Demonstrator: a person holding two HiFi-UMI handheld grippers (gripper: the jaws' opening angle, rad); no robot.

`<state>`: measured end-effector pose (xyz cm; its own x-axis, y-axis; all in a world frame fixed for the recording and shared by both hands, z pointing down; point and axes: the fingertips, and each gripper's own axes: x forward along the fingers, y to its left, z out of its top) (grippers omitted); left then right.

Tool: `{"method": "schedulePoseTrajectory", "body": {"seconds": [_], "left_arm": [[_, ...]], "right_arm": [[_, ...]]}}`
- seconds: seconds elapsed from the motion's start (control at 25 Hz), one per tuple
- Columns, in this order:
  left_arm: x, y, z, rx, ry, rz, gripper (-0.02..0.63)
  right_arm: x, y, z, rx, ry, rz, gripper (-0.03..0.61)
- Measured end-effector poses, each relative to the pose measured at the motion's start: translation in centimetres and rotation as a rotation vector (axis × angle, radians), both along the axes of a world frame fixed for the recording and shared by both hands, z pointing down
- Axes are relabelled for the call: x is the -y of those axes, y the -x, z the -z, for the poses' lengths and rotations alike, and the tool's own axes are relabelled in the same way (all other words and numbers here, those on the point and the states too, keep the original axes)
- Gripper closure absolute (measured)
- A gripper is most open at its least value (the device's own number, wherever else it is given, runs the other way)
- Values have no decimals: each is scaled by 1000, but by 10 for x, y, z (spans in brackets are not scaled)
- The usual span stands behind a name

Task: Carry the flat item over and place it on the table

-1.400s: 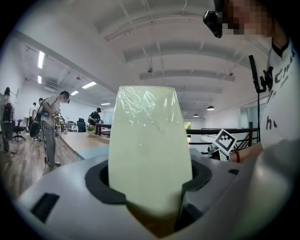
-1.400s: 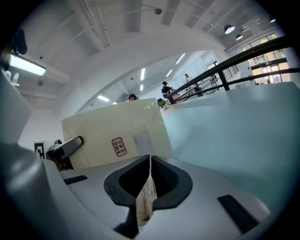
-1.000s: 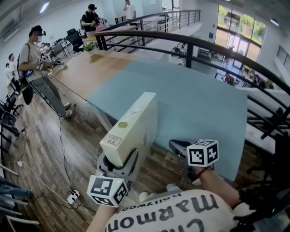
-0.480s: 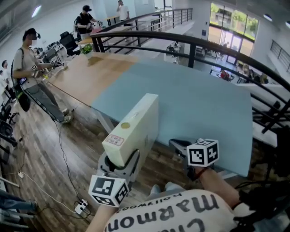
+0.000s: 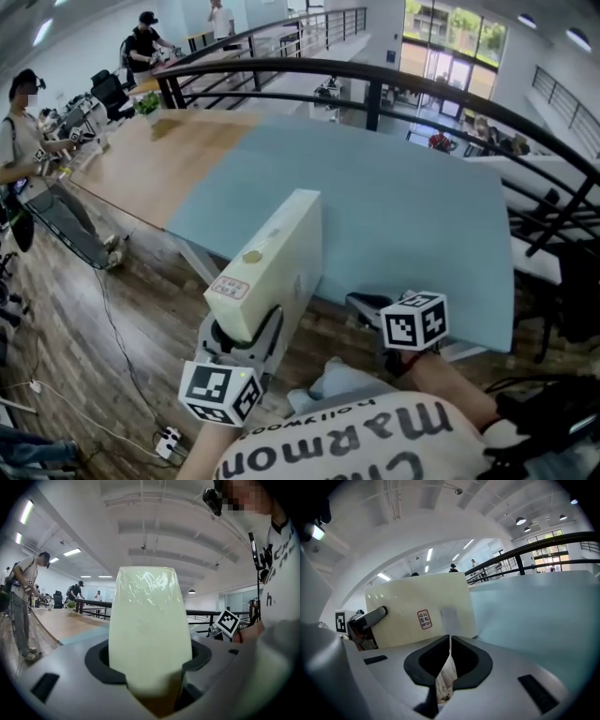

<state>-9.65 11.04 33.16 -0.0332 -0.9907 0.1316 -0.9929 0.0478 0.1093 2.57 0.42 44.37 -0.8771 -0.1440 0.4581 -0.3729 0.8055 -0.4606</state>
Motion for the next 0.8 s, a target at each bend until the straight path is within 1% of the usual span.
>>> {"method": "schedulePoseTrajectory", "body": {"seconds": [0.2,0.32,0.56,0.8], "left_arm": [[35,16,4,14,10,-25,318],[60,26,9,22,8,-32,318],[120,43,27,33,-18,-30,318],[152,45,26,39,-3,-45,318]], "right_arm": [[34,20,3,7,9,-17,538],[61,33,13,35,6,-19,538],[121,51,24,52,1,-24,538],[158,52,16,48,17,-45,538]]}}
